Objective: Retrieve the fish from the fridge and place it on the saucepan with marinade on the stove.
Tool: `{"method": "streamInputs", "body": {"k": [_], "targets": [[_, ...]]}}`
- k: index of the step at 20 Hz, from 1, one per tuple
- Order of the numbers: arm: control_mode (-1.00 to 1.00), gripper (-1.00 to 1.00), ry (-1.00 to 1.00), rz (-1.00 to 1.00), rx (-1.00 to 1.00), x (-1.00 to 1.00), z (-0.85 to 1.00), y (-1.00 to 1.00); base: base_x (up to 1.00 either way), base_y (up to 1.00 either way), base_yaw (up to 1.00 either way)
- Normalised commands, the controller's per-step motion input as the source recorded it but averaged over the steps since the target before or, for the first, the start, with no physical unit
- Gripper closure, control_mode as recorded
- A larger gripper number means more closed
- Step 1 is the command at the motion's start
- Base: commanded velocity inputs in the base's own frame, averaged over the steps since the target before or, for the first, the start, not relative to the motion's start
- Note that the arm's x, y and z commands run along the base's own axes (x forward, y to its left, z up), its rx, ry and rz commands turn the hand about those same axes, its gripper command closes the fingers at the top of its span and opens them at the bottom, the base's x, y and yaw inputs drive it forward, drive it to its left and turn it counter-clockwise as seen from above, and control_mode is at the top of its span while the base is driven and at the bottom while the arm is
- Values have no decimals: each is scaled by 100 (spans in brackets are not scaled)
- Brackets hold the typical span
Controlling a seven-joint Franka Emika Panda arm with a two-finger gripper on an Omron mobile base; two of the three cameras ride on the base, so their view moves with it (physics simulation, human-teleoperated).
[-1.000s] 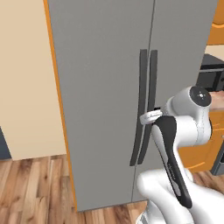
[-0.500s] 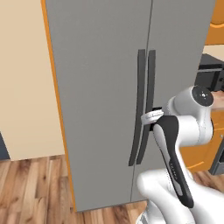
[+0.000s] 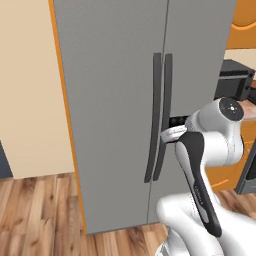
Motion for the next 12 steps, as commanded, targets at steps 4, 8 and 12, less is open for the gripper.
{"method": "streamInputs", "body": {"k": [4, 8, 12], "targets": [[100, -100, 0, 0, 0, 0, 0, 0, -14, 0, 0], [100, -100, 0, 0, 0, 0, 0, 0, 0, 0, 0], [100, -100, 0, 0, 0, 0, 0, 0, 0, 0, 0]]}}
